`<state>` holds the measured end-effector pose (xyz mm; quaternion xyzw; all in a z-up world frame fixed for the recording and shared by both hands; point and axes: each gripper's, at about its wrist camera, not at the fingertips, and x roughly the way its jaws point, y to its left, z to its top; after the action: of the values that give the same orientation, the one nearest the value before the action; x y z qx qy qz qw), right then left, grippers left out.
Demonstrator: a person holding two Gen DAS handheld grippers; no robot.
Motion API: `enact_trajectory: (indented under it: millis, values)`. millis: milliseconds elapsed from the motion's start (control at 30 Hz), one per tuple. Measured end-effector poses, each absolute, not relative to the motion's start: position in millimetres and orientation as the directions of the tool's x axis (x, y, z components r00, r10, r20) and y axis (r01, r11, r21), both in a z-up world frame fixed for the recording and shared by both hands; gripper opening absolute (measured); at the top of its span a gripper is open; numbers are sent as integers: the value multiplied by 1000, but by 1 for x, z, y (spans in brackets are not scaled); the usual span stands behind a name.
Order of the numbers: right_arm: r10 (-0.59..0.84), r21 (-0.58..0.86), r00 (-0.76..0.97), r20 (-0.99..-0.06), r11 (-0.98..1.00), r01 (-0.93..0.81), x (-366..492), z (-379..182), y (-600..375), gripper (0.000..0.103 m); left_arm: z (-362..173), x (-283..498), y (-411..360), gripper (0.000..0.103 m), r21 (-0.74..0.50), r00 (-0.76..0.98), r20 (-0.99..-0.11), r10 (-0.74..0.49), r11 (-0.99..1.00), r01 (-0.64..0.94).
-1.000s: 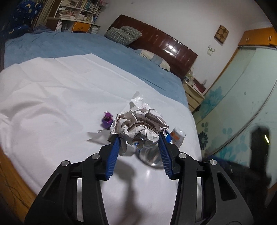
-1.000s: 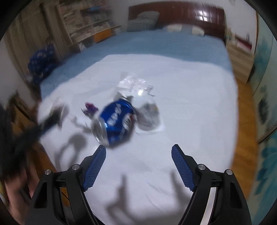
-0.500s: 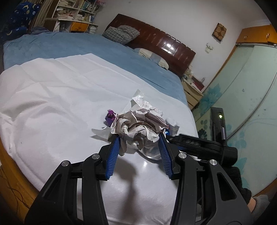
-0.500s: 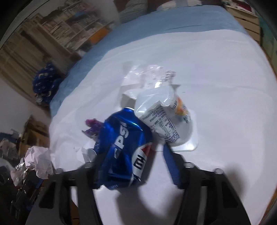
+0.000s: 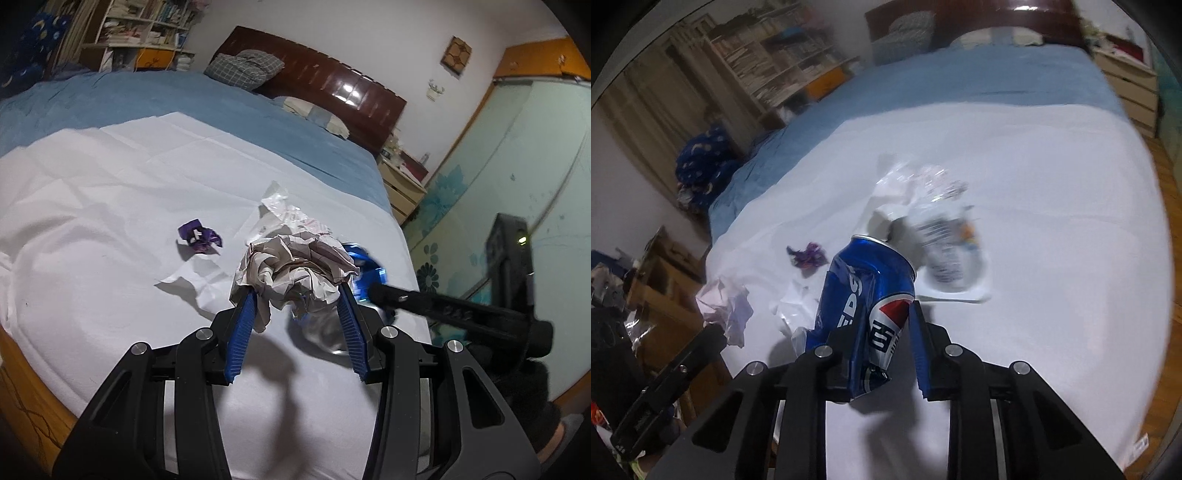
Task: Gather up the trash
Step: 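Grasp the crumpled paper ball with the left tool while the right tool grasps the blue Pepsi can, then carry the paper ball and Pepsi can to the red wastebasket and release both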
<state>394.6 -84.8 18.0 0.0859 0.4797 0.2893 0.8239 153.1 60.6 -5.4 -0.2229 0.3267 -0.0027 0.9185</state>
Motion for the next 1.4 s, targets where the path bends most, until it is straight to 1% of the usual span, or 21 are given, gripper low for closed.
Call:
enact_trajectory:
  millis: [167,267,400,467,567,600,667,700,733,833,900,933,1000,1067,1133,1200,1300,1333,1400]
  values:
    - [533,383,469,-705,842,-380,365,58,-144,24,10,143,35,45,-363,793,-588,-157,928,-85]
    - [515,364,540,-666,856,-368,336,101,-190,24,27,132,17,45,-342,809,-565,-163,938,-50]
    - [458,285,627,-630,888,-361,295,154,-258,24,54,115,-16,45,-346,832,-523,-186,938,-8]
    - [423,249,666,-615,905,-344,276,175,-292,24,71,111,-45,45,-338,835,-502,-226,940,51]
    - [345,203,730,-591,938,-280,237,201,-363,24,90,109,-94,45,-315,825,-482,-295,937,151]
    - [307,184,762,-570,952,-246,218,209,-396,24,94,109,-109,45,-312,817,-479,-321,932,183]
    - [254,145,777,-576,967,-209,196,216,-433,24,103,109,-145,45,-311,797,-470,-380,916,253]
    - [199,126,785,-586,980,-154,178,216,-464,24,107,109,-168,45,-310,778,-468,-418,903,299]
    - [177,126,782,-598,984,-127,168,215,-485,24,111,108,-193,45,-305,757,-469,-455,888,344]
    - [97,133,766,-636,991,-15,134,201,-551,24,117,106,-261,45,-291,686,-478,-549,836,466]
    - [54,152,736,-675,986,67,114,179,-595,24,116,106,-305,45,-283,634,-494,-595,800,529]
    - [42,160,722,-691,982,96,108,169,-610,24,114,107,-324,45,-282,609,-506,-611,784,552]
    - [19,188,676,-737,966,178,89,135,-647,24,101,109,-377,45,-277,535,-558,-635,750,601]
    - [5,202,630,-776,950,240,69,99,-673,24,79,109,-427,45,-244,468,-628,-622,728,641]
    - [10,218,577,-816,931,293,56,59,-691,24,49,108,-466,45,-257,382,-687,-618,699,667]
    - [18,225,520,-854,914,338,39,14,-703,24,13,105,-496,45,-254,305,-753,-583,686,682]
    - [46,223,422,-905,897,381,19,-47,-712,24,-46,98,-525,45,-234,190,-855,-483,686,688]
    - [53,223,402,-914,893,390,13,-60,-712,24,-65,96,-532,45,-211,167,-889,-427,705,678]
    - [81,237,364,-928,882,406,4,-88,-710,24,-83,92,-542,45,-199,115,-919,-378,695,691]
